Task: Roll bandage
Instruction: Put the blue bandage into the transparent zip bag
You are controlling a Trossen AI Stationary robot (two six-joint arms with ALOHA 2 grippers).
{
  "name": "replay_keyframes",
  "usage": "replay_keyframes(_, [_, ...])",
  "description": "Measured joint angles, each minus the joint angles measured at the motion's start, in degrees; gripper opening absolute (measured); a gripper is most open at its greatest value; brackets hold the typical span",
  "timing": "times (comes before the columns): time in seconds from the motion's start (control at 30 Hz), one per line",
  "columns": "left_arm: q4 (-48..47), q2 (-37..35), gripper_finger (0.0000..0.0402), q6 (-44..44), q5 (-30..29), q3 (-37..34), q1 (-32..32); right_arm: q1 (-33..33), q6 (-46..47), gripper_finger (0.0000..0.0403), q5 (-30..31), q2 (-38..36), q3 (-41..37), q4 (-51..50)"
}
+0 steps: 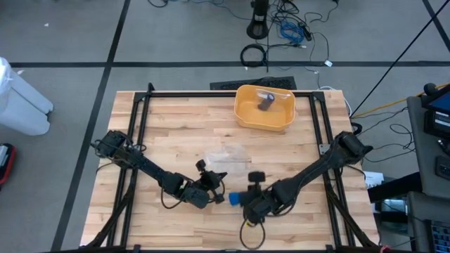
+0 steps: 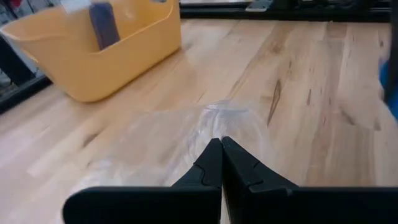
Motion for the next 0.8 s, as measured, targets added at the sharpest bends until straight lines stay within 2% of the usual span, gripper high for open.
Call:
replay_keyframes(0.23, [0.25, -0.02, 0.0, -1.92, 0.09, 0.71, -0.04, -5.48, 6.16, 0.0107, 0.95, 0.3, 0.0, -4.85])
replay_keyframes(0.43, [0.22, -0.02, 0.0, -2.9, 0.1, 3.06, -0.53, -8.91, 7.04, 0.0108, -2.02, 2.39, -0.02, -5.08])
replay_keyframes(0.67, [0.58, -0.02, 0.0, -4.94, 1.2, 4.3, -1.2, -11.93, 10.45, 0.0108, -2.35, 2.08, -0.02, -10.85])
replay_keyframes(0.8, [2.84, -0.02, 0.0, -4.94, 1.31, 4.55, -0.87, -13.89, 10.0, 0.0116, -5.61, 2.05, -0.02, -8.43])
